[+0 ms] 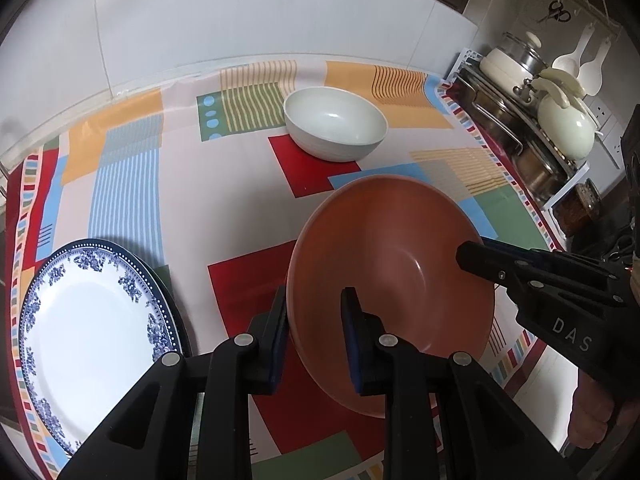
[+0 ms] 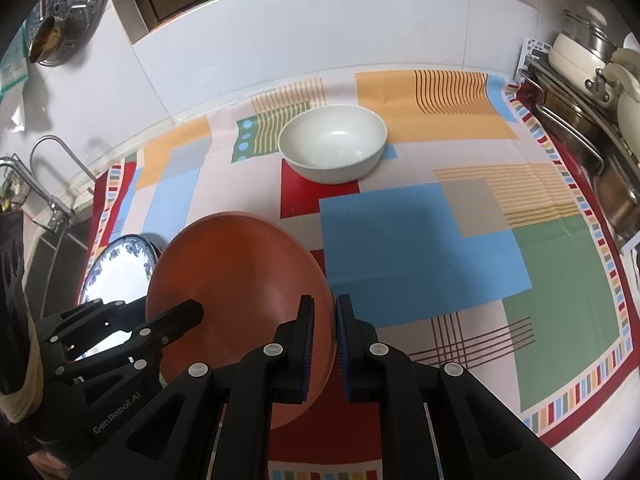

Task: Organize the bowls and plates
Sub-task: 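Lower the pink bowl into the red bowl and open both grippers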

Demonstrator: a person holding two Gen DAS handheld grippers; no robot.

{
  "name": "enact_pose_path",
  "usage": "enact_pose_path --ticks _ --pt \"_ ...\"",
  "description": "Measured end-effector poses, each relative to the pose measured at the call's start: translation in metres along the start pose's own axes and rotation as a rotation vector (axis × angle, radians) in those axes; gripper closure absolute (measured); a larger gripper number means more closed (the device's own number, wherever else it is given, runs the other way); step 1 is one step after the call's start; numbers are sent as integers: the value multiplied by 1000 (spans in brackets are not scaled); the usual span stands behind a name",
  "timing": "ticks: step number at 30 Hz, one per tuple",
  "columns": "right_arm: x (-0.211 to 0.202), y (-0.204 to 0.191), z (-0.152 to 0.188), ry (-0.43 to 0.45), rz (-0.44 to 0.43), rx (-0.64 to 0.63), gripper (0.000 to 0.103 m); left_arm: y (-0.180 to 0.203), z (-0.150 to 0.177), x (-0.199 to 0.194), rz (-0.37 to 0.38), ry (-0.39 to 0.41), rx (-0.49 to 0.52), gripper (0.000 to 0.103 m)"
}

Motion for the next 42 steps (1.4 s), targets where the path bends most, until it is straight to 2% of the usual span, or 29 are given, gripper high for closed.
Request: enact_pose_path --ticks 15,18,20,22,27,37,42 --pt "16 4 8 -26 -3 18 90 0 0 13 -3 -13 22 73" --pt "18 6 9 -30 -4 28 90 2 -1 12 0 -8 34 66" --pt "19 6 10 -34 -9 27 89 4 -2 12 2 -7 36 63" --pt "21 6 11 -41 -10 29 74 3 -3 12 -8 -2 39 61" --pt "18 6 11 -24 -3 27 72 1 -8 6 -18 22 48 54" --pt "8 2 -1 17 -10 6 72 -3 -32 -12 -20 88 58 50" --pt "1 4 -19 64 -1 2 64 -3 -54 -19 -33 138 84 48"
Point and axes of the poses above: each gripper's, at about its wrist camera, not at the fingertips, and x roughly the way its jaws point, y to its right, z to its underside, the point moved 10 cm from there along x, roughly the way its jaws point, and after that the axes turned 7 degrees about -z, right-handed, at the moved point
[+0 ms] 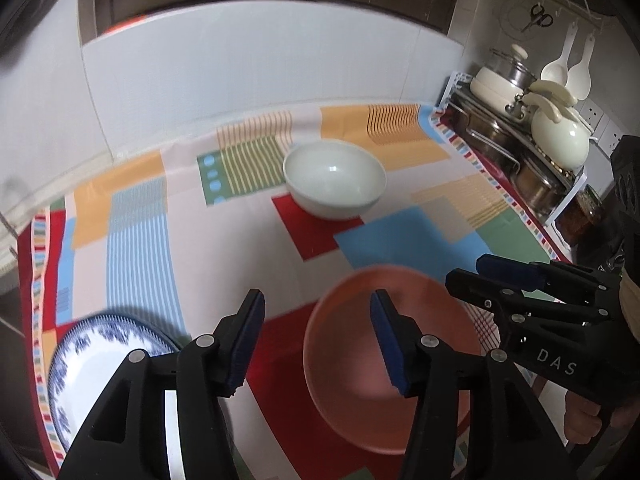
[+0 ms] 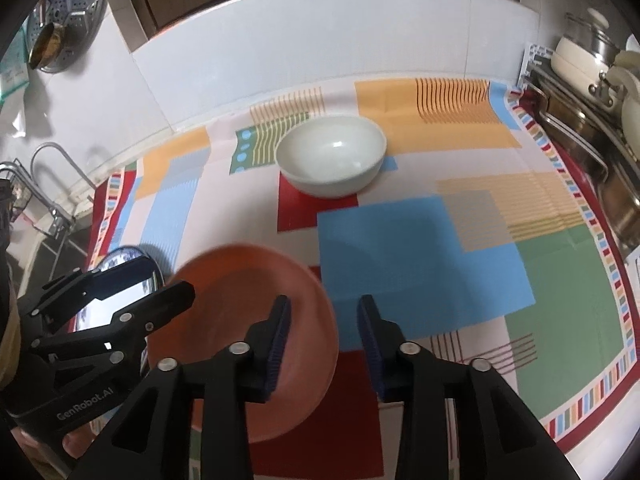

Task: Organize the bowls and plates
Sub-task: 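Lower the pink bowl into the red bowl and open both grippers, then move both grippers to the white bowl and close on its rim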

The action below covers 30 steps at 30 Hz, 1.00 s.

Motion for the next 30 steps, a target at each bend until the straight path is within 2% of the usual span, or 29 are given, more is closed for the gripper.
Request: enact_pose_path --ticks 6,9,16,25,30 --pt "-6 4 -26 56 12 -1 64 -6 -29 -1 -37 57 25 38" --pt "-7 7 -38 80 21 -3 57 -11 -43 3 -54 72 31 34" --pt "0 14 -69 115 41 -15 56 -19 -68 15 -94 89 42 30" --pt "27 30 -95 113 63 -5 56 -31 -89 51 -116 64 52 30" --pt "50 42 -104 94 72 11 56 -35 -95 82 -111 23 57 31"
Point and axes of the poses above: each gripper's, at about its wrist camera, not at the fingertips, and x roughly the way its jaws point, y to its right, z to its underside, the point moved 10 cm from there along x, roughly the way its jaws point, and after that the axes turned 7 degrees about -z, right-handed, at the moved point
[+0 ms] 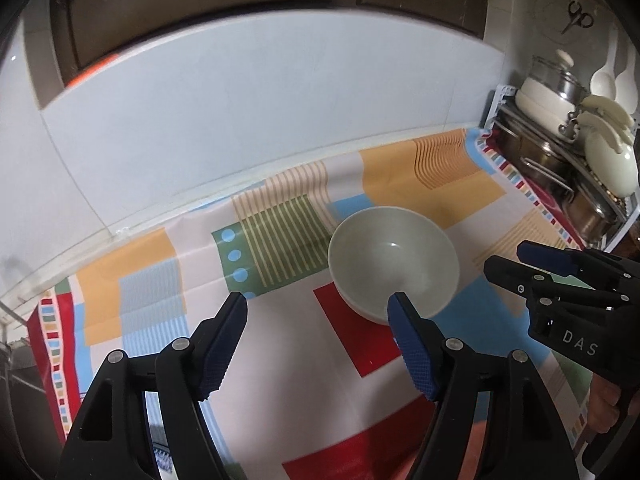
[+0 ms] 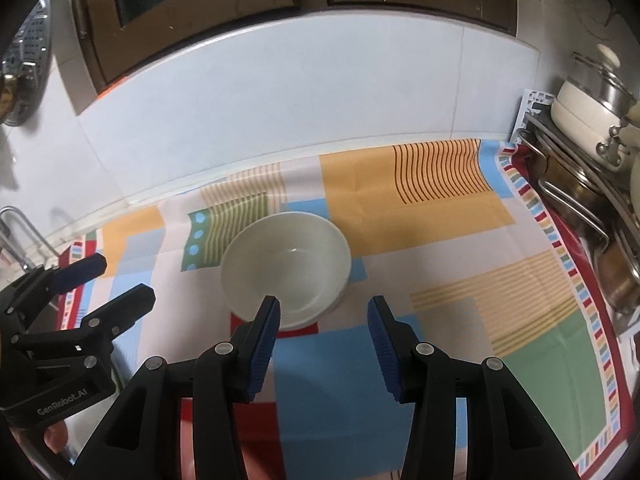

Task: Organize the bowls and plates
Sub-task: 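Move both grippers to the white bowl and close on its rim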

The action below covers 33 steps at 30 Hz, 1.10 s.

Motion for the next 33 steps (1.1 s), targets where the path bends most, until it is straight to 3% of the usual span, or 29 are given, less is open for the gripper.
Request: enact_pose_path --ticks 16,21,28,33 --pt "63 29 -3 -74 24 68 56 15 0 83 48 -135 -2 33" --pt "77 30 0 -100 6 94 58 20 1 97 64 -168 -6 39" --pt "90 31 6 -135 -24 123 67 27 5 108 92 -207 -18 46" --pt "96 28 10 -164 -46 135 79 32 8 114 108 -238 -17 64"
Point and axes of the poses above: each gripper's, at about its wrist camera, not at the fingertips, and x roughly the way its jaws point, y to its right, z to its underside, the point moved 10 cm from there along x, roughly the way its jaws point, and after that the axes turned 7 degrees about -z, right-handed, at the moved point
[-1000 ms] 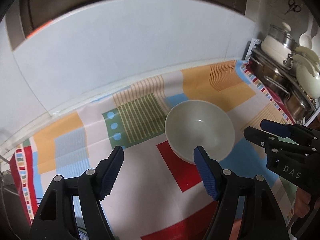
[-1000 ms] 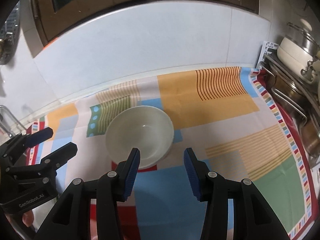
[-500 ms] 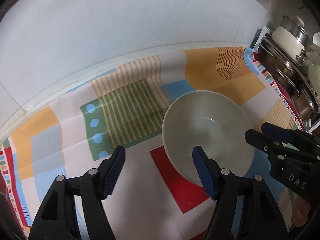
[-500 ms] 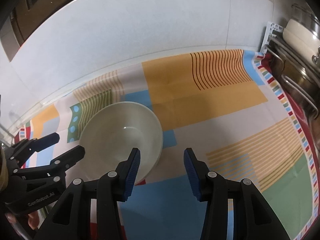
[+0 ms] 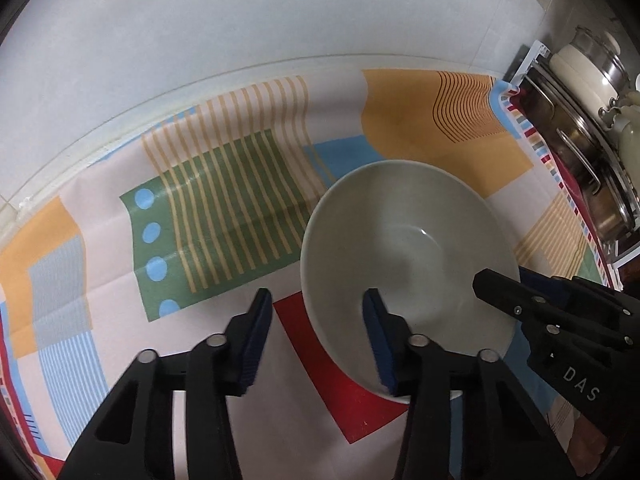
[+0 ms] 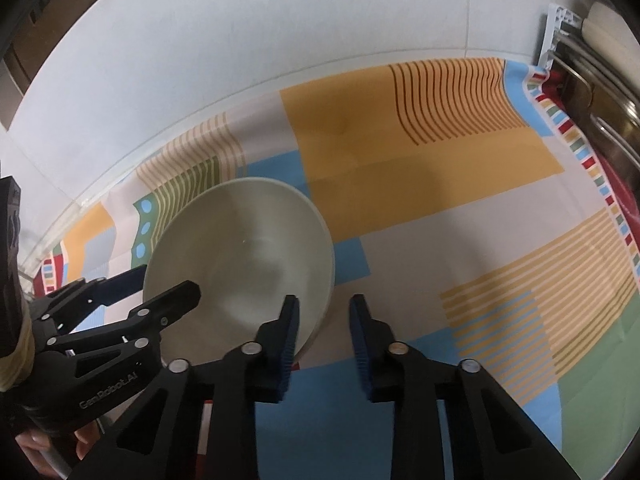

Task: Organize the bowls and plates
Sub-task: 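Move both grippers to the white bowl and close on its rim, then lift the white bowl with both grippers and carry it over the pink bowl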

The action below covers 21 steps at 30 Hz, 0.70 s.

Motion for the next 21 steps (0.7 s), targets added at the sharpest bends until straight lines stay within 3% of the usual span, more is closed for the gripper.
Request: enact_pose_path --ticks 5,14,21 --pt "1 -3 -1 -2 1 2 85 5 1 2 21 -23 -6 79" --pt "-11 -10 -3 19 -1 2 87 6 -1 -22 -8 21 0 79" --pt "-39 -19 -3 49 -14 1 87 9 0 -62 -7 89 6 79"
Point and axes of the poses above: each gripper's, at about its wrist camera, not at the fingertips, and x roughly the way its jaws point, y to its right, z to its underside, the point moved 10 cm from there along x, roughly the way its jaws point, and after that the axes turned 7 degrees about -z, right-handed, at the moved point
